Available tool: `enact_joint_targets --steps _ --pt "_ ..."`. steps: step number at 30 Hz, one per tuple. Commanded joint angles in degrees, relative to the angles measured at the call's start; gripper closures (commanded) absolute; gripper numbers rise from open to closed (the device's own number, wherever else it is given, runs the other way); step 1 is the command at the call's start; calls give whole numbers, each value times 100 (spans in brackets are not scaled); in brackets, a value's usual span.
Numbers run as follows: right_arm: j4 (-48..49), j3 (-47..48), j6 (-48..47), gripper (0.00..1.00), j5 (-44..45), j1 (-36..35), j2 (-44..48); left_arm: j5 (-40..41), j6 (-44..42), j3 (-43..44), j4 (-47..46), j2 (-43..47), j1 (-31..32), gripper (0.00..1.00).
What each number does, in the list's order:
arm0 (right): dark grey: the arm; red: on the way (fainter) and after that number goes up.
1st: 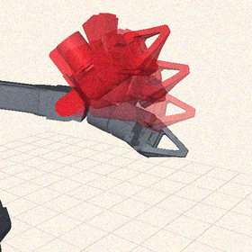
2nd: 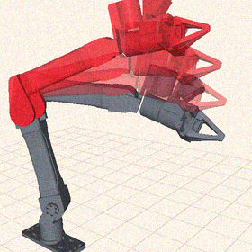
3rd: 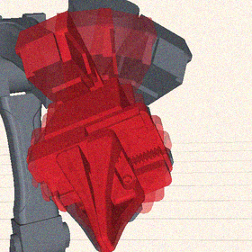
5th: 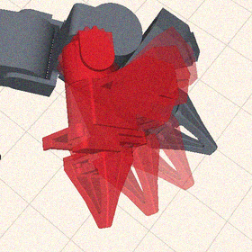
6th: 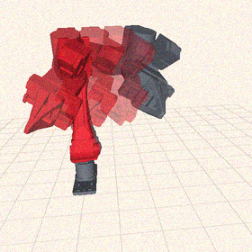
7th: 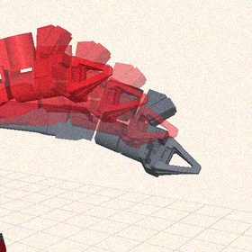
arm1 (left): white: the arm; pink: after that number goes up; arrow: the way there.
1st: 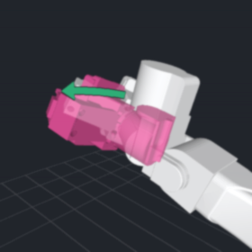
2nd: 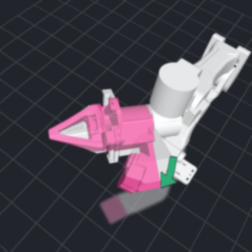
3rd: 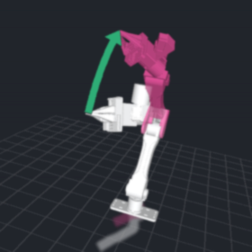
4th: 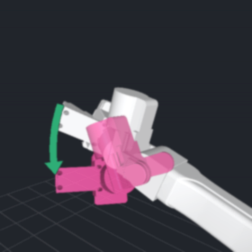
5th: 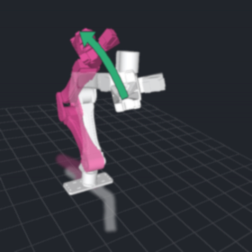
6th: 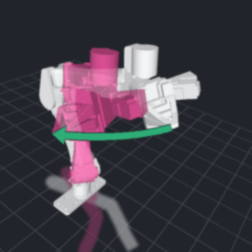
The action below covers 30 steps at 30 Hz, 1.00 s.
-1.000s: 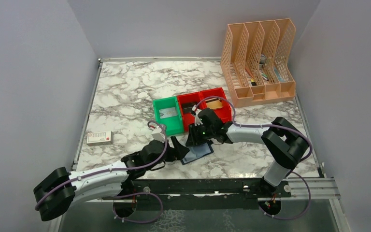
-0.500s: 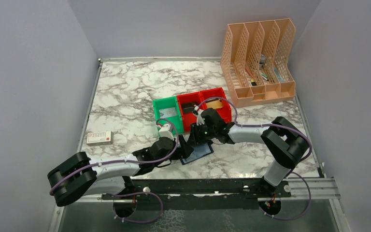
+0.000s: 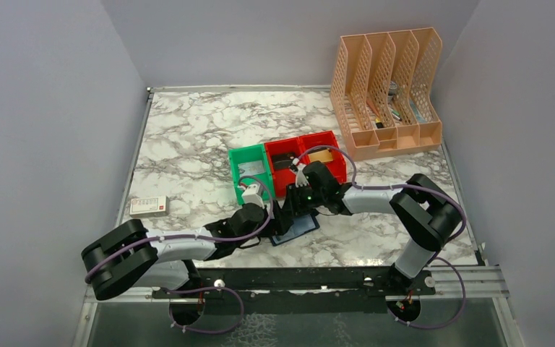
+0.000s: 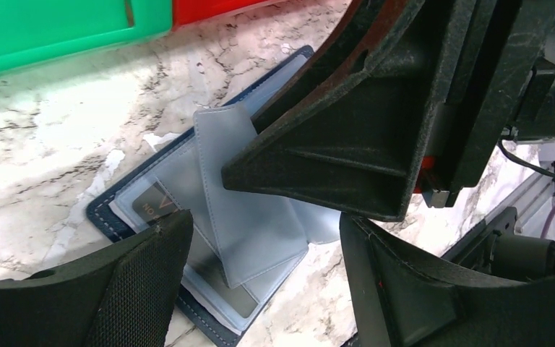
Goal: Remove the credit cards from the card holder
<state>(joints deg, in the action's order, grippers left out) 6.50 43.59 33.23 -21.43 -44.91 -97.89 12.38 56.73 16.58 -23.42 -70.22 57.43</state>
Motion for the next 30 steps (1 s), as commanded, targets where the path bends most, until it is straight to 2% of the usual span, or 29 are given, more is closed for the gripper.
enact_joint_targets --steps 1,9,23,25,30 --pt "-350 -306 -30 66 -129 -2 -310 -126 198 33 -368 -296 -21 22" --pt "-61 -382 108 62 -684 134 -252 -734 169 -33 -1395 -620 -21 22" --pt "155 -539 239 50 -1183 310 55 -753 294 -74 -2557 -1079 -21 22" --pt "178 -536 279 51 -1258 343 97 -754 312 -78 -2719 -1145 -22 22" --pt "52 -541 272 62 -1256 409 182 -771 312 -84 -2996 -1216 -21 22"
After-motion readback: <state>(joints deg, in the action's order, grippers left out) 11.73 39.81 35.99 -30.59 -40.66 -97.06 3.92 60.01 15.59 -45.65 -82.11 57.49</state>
